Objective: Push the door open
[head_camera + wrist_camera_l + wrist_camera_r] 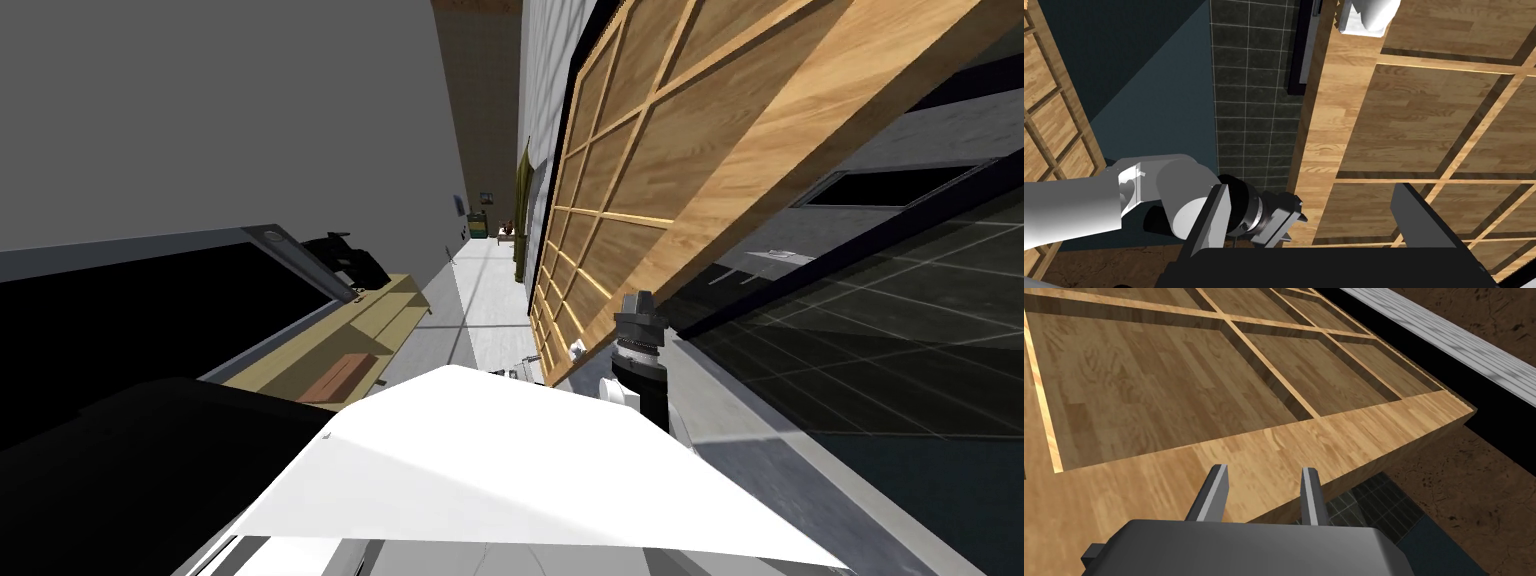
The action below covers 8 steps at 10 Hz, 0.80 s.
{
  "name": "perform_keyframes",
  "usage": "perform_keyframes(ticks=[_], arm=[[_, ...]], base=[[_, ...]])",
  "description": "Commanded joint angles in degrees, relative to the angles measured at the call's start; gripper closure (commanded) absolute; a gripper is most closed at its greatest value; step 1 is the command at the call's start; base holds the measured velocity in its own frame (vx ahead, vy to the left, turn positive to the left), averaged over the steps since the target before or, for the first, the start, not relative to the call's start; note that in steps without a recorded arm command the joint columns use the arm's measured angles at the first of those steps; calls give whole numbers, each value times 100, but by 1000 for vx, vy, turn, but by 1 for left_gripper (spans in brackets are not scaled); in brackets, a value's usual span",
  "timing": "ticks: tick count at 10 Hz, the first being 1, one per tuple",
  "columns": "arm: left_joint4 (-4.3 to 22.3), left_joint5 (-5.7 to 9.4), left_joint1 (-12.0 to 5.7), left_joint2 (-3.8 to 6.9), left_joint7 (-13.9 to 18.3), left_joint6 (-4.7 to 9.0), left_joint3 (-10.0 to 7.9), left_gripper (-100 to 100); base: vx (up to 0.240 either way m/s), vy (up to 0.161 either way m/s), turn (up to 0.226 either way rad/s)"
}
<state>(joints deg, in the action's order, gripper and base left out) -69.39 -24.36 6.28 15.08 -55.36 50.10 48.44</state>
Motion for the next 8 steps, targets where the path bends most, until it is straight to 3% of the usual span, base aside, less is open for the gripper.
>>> perform_keyframes(ticks=[1, 8], arm=[[179, -56, -57, 49, -173, 64, 141, -100], [895, -274, -307, 165, -806, 250, 677, -100]], base=[[143, 12, 39], [166, -7, 12]])
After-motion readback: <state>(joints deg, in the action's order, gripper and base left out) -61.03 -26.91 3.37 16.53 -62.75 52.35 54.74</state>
